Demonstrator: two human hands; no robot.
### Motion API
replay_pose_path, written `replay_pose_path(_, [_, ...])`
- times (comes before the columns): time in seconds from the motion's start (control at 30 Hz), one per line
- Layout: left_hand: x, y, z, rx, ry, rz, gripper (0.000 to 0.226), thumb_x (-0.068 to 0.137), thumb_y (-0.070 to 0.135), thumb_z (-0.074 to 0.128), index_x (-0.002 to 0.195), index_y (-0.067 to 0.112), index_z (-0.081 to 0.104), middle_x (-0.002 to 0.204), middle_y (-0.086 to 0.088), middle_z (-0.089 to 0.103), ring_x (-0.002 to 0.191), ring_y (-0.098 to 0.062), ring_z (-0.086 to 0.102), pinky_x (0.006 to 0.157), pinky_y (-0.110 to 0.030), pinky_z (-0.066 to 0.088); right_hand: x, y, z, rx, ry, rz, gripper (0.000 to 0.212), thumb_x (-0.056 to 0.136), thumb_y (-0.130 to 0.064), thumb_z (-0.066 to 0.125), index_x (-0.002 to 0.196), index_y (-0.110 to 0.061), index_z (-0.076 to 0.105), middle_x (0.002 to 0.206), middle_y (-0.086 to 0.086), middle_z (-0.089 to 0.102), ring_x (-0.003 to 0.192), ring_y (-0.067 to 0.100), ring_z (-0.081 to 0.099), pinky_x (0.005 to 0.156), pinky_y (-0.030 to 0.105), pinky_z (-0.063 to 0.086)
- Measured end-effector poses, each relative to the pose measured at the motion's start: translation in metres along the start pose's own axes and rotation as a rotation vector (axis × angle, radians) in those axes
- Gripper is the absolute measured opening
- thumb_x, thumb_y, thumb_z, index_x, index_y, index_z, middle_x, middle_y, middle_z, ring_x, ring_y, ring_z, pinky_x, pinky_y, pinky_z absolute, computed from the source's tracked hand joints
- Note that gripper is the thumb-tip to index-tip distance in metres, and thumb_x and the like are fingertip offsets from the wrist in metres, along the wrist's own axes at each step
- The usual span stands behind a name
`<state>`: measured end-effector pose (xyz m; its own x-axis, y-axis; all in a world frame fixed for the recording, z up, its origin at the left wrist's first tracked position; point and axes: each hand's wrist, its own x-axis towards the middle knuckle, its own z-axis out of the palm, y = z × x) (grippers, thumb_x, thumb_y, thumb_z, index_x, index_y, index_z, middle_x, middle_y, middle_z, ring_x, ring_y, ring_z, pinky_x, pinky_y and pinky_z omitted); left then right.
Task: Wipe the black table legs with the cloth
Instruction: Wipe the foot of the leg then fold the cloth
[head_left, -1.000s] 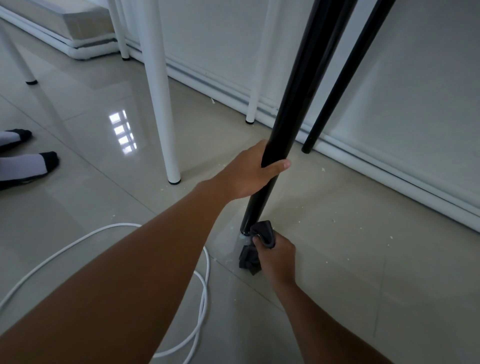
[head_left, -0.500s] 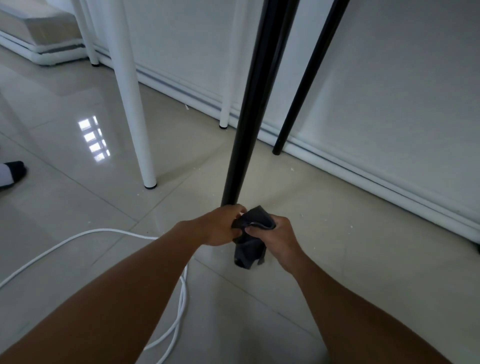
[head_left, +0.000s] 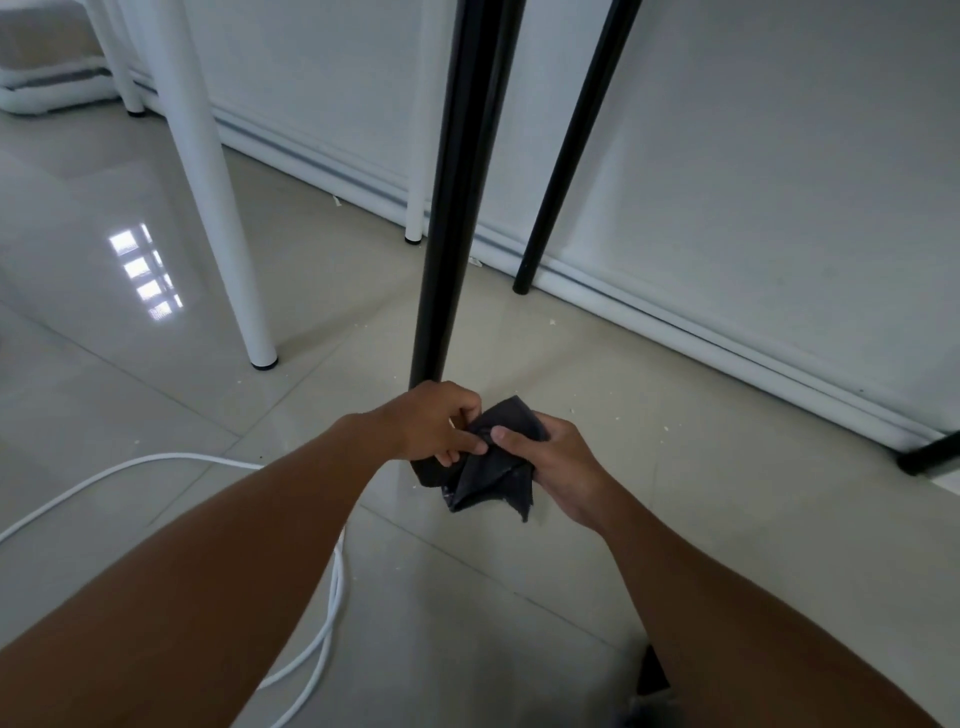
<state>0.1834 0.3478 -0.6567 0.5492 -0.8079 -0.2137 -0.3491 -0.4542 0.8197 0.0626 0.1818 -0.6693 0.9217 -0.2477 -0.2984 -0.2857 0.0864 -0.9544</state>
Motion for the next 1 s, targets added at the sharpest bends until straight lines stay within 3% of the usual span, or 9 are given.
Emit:
replay_pose_path(0.1, [-0.004, 0.001, -0.008, -0.110, -0.009, -0.027, 0.024, 0.082, 0.010, 0.084, 0.074, 0.009, 0.061, 0.071, -0.006, 0.071, 0.063, -0.015, 0.074, 0.058, -0.022, 0.059, -0.005, -0.002, -0.002, 0.008, -0.116, 0.014, 0.035, 0.081, -0.015, 0.082, 0.114, -0.008, 0.074, 0.111, 0.018, 0.075, 0.099, 0.028, 0.072, 0.092, 0.043, 0.059])
replay_pose_path(0.23, [-0.009, 0.003, -0.016, -0.190, -0.040, -0.051, 0.025, 0.076, 0.008, 0.087, 0.073, 0.005, 0.063, 0.065, -0.005, 0.073, 0.065, -0.019, 0.076, 0.060, -0.025, 0.061, -0.008, 0.001, -0.003, 0.028, -0.114, 0.099, 0.036, 0.088, -0.037, 0.072, 0.117, -0.015, 0.073, 0.109, 0.009, 0.077, 0.098, 0.021, 0.074, 0.081, 0.035, 0.060])
replay_pose_path(0.33, [-0.008, 0.001, -0.013, -0.224, -0.052, -0.053, 0.025, 0.076, 0.007, 0.088, 0.073, 0.005, 0.063, 0.069, -0.010, 0.073, 0.067, -0.021, 0.076, 0.063, -0.027, 0.063, -0.006, 0.007, -0.004, 0.000, -0.069, 0.082, 0.024, 0.095, -0.019, 0.068, 0.117, -0.010, 0.072, 0.107, 0.011, 0.076, 0.096, 0.022, 0.073, 0.081, 0.038, 0.061])
replay_pose_path(0.47, [-0.006, -0.004, -0.012, -0.226, -0.052, -0.043, 0.023, 0.079, 0.011, 0.086, 0.074, 0.008, 0.063, 0.066, -0.004, 0.071, 0.068, -0.020, 0.076, 0.063, -0.027, 0.062, -0.005, 0.013, -0.005, -0.215, -0.012, 0.070, 0.032, 0.081, 0.010, 0.072, 0.107, -0.009, 0.074, 0.093, 0.009, 0.076, 0.086, 0.021, 0.072, 0.081, 0.038, 0.061])
replay_pose_path(0.53, [-0.005, -0.007, -0.011, -0.218, -0.045, -0.038, 0.023, 0.082, 0.012, 0.084, 0.074, 0.011, 0.062, 0.064, 0.000, 0.070, 0.068, -0.020, 0.076, 0.063, -0.026, 0.062, -0.005, 0.015, -0.005, -0.352, 0.009, 0.101, 0.028, 0.076, 0.009, 0.071, 0.095, -0.013, 0.076, 0.083, 0.006, 0.076, 0.075, 0.017, 0.069, 0.068, 0.031, 0.058])
replay_pose_path(0.73, [-0.006, -0.013, -0.009, -0.195, -0.047, -0.039, 0.023, 0.089, 0.011, 0.077, 0.075, 0.014, 0.058, 0.074, 0.001, 0.069, 0.069, -0.019, 0.076, 0.064, -0.025, 0.061, -0.003, 0.026, -0.010, -0.622, 0.204, 0.084, 0.011, 0.074, 0.000, 0.066, 0.080, -0.007, 0.073, 0.066, 0.002, 0.064, 0.062, 0.015, 0.056, 0.057, 0.023, 0.043])
replay_pose_path(0.87, [-0.008, -0.011, -0.006, 0.034, -0.093, -0.068, 0.026, 0.093, 0.019, 0.073, 0.078, 0.021, 0.051, 0.063, 0.009, 0.066, 0.061, -0.012, 0.073, 0.053, -0.018, 0.052, -0.007, 0.018, -0.016, -0.730, 0.165, 0.025, 0.017, 0.080, -0.003, 0.061, 0.078, -0.018, 0.067, 0.067, -0.005, 0.064, 0.060, 0.006, 0.057, 0.045, 0.006, 0.038])
replay_pose_path(0.93, [-0.008, -0.010, -0.002, 0.144, -0.119, -0.097, 0.025, 0.092, 0.022, 0.072, 0.082, 0.023, 0.050, 0.059, 0.008, 0.066, 0.055, -0.008, 0.068, 0.050, -0.017, 0.047, -0.010, 0.012, -0.019, -0.787, 0.142, 0.008, 0.016, 0.082, -0.006, 0.059, 0.076, -0.021, 0.062, 0.067, -0.006, 0.061, 0.061, 0.007, 0.056, 0.049, 0.013, 0.040])
replay_pose_path(1.0, [-0.007, -0.008, 0.004, 0.143, -0.114, -0.121, 0.025, 0.089, 0.016, 0.074, 0.089, 0.025, 0.050, 0.074, 0.007, 0.066, 0.054, -0.007, 0.064, 0.050, -0.016, 0.046, -0.016, 0.006, -0.023, -0.821, 0.122, 0.000, 0.012, 0.082, -0.008, 0.058, 0.077, -0.019, 0.061, 0.069, -0.004, 0.060, 0.063, 0.012, 0.056, 0.054, 0.021, 0.042])
